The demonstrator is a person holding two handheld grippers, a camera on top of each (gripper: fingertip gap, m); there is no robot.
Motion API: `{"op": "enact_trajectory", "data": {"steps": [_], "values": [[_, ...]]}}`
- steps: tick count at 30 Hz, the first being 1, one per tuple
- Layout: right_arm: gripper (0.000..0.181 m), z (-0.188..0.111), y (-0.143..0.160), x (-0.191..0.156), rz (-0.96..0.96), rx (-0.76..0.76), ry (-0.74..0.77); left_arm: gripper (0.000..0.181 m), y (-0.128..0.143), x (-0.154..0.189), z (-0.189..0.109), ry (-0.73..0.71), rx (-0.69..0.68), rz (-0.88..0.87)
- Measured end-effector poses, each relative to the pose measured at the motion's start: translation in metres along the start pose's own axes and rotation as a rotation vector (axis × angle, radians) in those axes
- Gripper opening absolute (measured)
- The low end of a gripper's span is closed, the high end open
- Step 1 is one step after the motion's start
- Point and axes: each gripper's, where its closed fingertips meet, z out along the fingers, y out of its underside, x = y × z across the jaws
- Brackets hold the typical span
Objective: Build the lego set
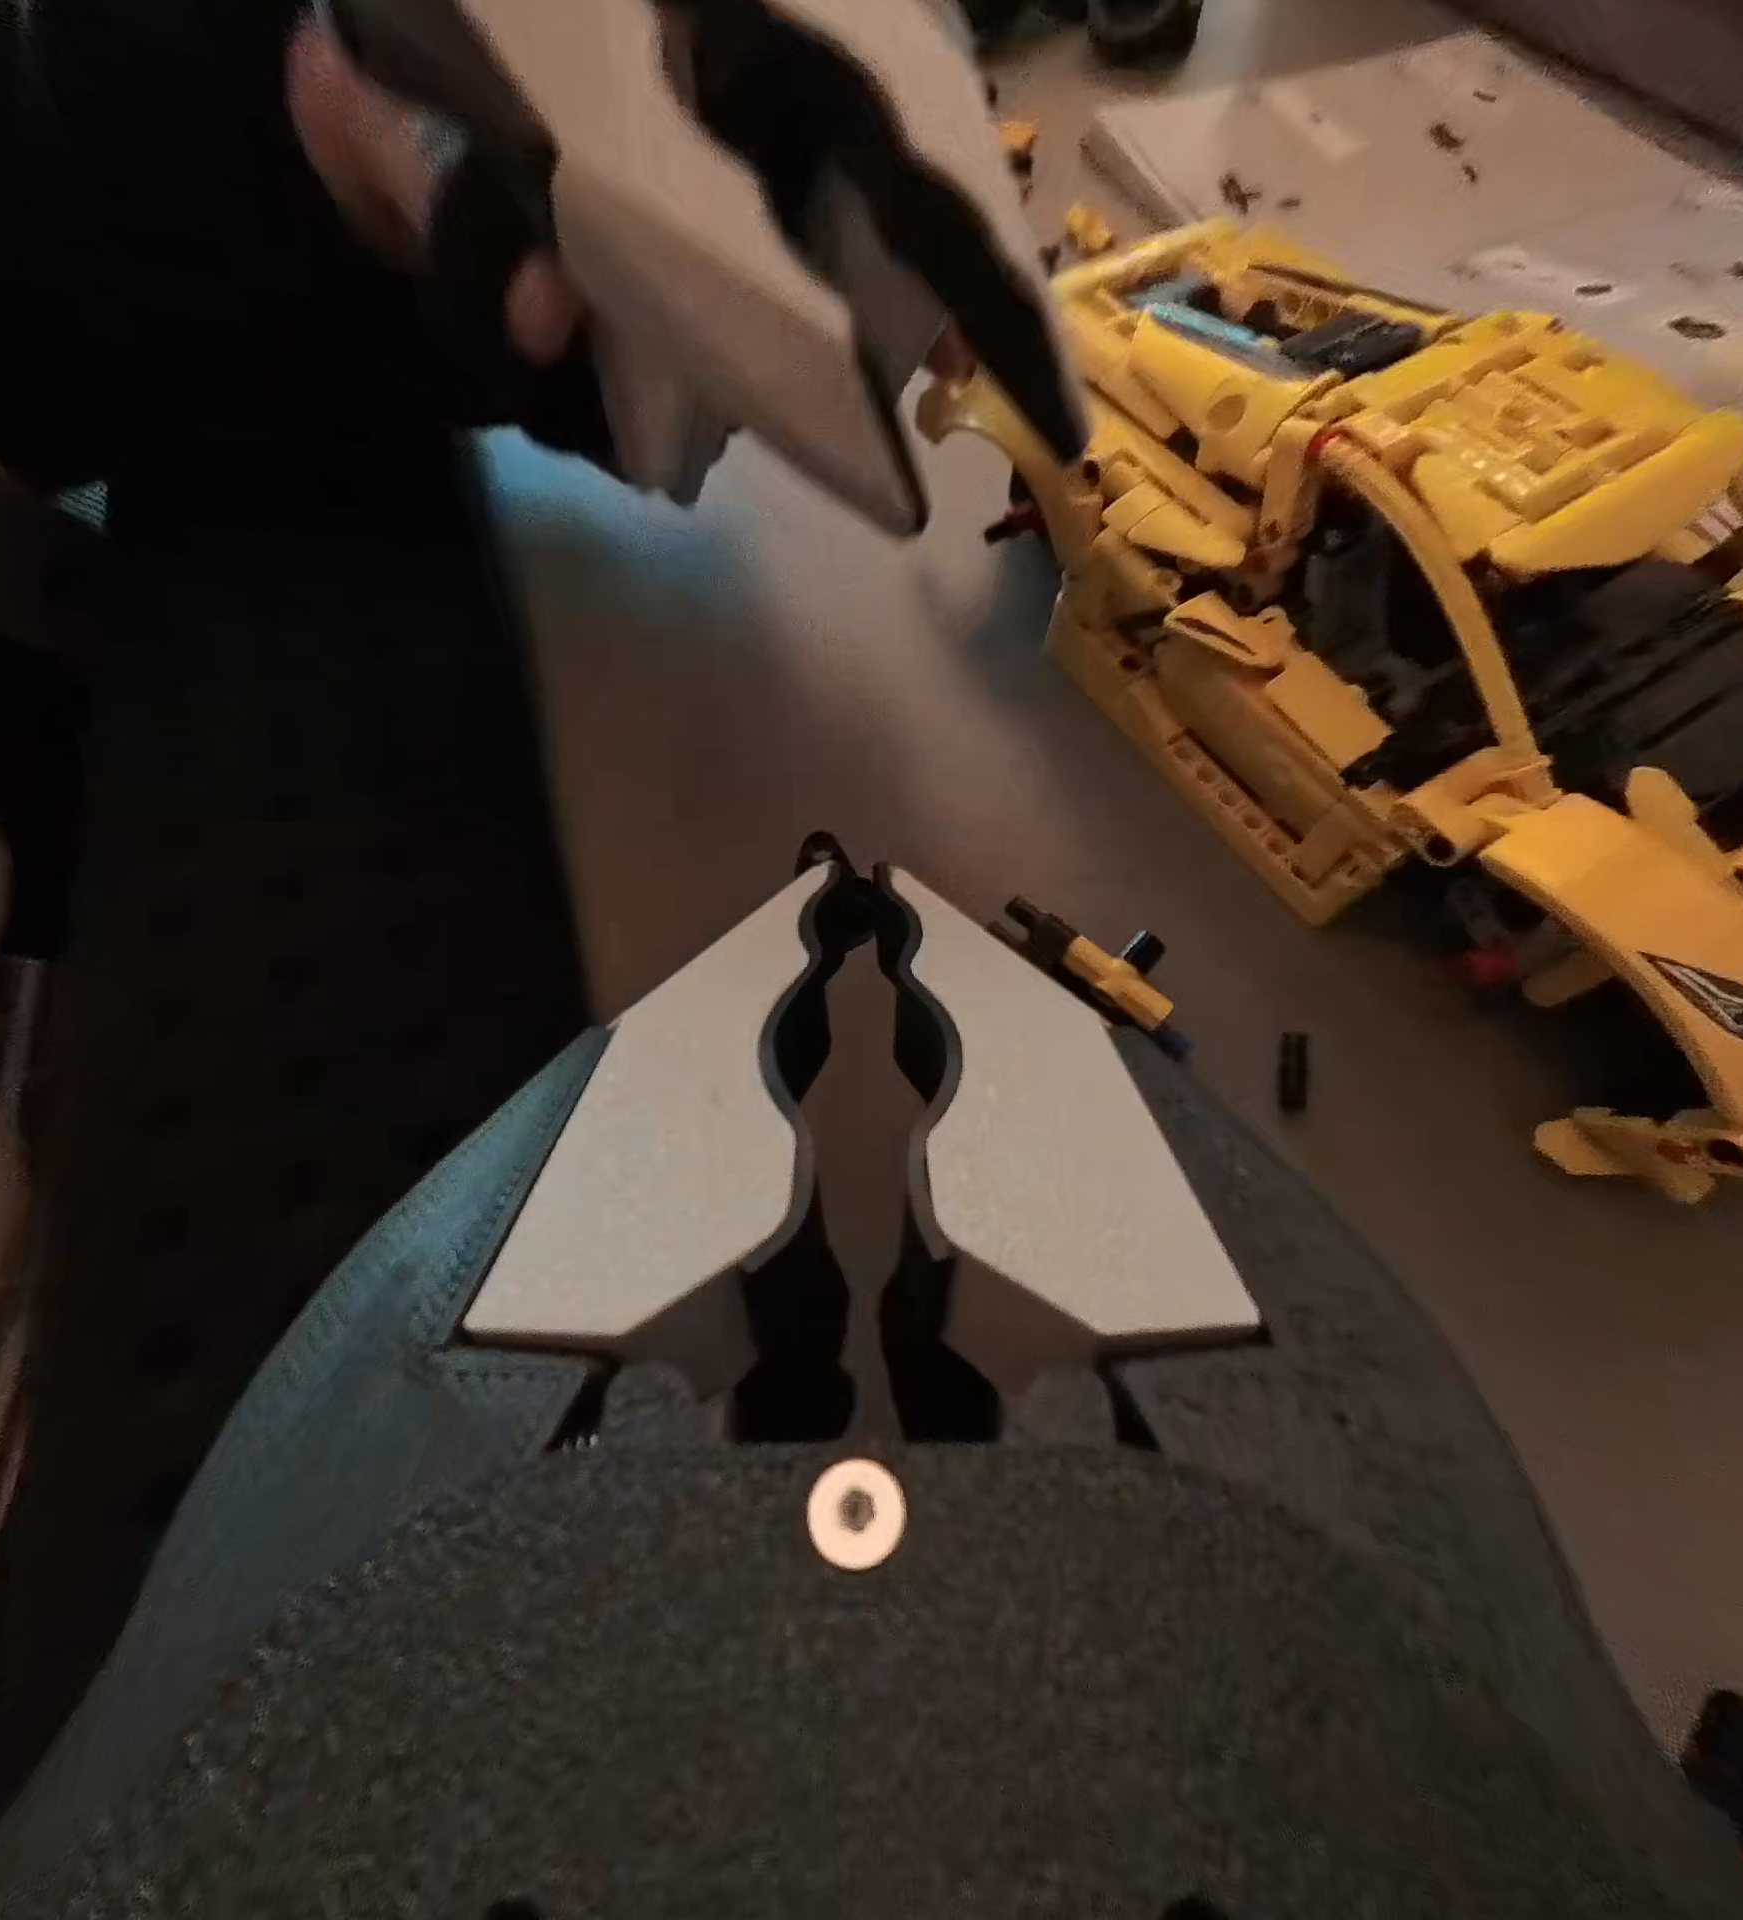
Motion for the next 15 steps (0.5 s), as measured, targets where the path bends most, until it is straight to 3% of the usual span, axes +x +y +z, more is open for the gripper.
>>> {"op": "enact_trajectory", "data": {"steps": [5,12,15], "values": [[0.004,0.008,0.011,0.000,-0.074,-0.068,0.060,0.032,-0.001,-0.012,0.000,-0.069,0.003,-0.021],[0.004,0.010,0.015,0.001,-0.071,-0.079,0.063,0.031,-0.002,-0.007,0.004,-0.050,0.012,-0.029],[0.012,0.009,0.015,0.002,-0.059,-0.071,0.061,0.031,-0.004,-0.009,0.002,-0.048,0.029,-0.054]]}}
